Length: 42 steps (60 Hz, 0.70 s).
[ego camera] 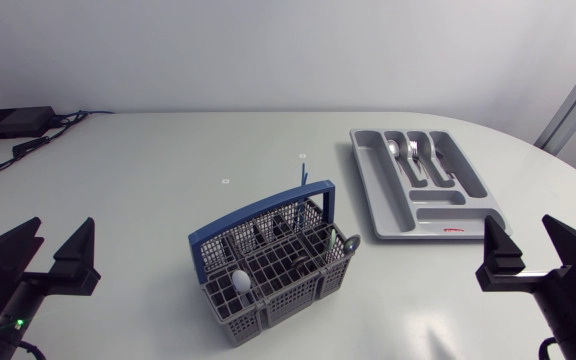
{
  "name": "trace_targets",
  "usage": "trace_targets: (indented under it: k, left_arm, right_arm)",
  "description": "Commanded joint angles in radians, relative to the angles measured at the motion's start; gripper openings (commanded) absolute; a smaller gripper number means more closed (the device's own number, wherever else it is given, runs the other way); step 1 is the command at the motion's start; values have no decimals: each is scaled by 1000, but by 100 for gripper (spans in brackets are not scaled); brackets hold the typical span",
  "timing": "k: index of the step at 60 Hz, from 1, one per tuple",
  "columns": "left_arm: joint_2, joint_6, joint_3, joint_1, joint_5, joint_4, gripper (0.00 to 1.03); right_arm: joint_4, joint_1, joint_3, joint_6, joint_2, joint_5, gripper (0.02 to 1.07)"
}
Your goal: Unload the cutlery basket into the drawer organizer.
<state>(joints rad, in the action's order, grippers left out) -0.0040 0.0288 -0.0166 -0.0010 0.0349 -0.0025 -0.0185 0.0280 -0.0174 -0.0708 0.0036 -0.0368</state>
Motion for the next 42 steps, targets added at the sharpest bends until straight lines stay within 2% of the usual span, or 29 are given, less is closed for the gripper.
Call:
trace_targets:
  k: [1,26,34,42]
  left_arm:
    - [-10,-18,15,-4,0,-1,99]
    - [-10,-26,10,-5,0,10,99]
    - [9,-27,-56,-21,0,-19,99]
    - [199,-75,-212,-39,0,-88,99]
  right_arm:
    - [9,-3,20,25,-10,3,103]
    - [-20,-7,22,23,-10,2,103]
    - [-11,-11,-12,23,-7,3,103]
    - [-37,-17,-99,28,114,2,103]
